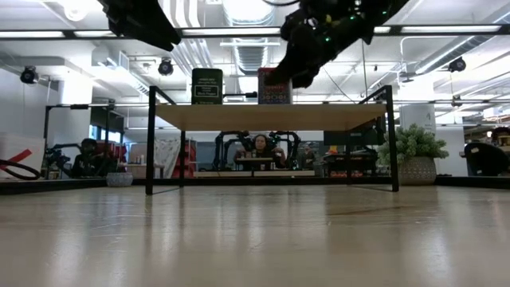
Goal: Shelf spices
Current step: Remove the red seasoning can from the shelf
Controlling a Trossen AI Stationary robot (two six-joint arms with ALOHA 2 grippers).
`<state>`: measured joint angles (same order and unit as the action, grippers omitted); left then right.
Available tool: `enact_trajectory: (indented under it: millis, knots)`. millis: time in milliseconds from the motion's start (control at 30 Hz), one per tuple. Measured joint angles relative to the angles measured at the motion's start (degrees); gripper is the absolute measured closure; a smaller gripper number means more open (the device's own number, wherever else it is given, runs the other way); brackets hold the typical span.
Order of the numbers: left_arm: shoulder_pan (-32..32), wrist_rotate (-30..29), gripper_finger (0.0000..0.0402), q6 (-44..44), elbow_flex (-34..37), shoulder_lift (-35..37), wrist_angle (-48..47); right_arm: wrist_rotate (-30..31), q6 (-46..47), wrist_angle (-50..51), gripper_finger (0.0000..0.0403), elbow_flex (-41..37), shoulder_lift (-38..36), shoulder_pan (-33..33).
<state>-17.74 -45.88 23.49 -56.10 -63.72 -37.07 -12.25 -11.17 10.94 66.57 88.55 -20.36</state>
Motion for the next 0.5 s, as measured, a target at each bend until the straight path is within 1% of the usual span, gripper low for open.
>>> enact_trajectory:
  millis: [167, 267, 500]
  knots:
    - [0.0, 0.7, 0.0170, 0.4, 0.0, 0.0, -0.5, -0.2, -0.5, 1.1, 0.0116, 3.0, 2.9, 0.5]
    - [0.0, 1.1, 0.0171, 1.0, 0.0, 0.0, -1.4, -0.2, -0.7, 2.4, 0.0132, 3.2, 3.4, 0.6]
    - [0.0, 1.2, 0.0164, 1.5, 0.0, 0.1, -2.0, -0.1, -0.9, 2.5, 0.0191, 3.1, 2.4, 0.6]
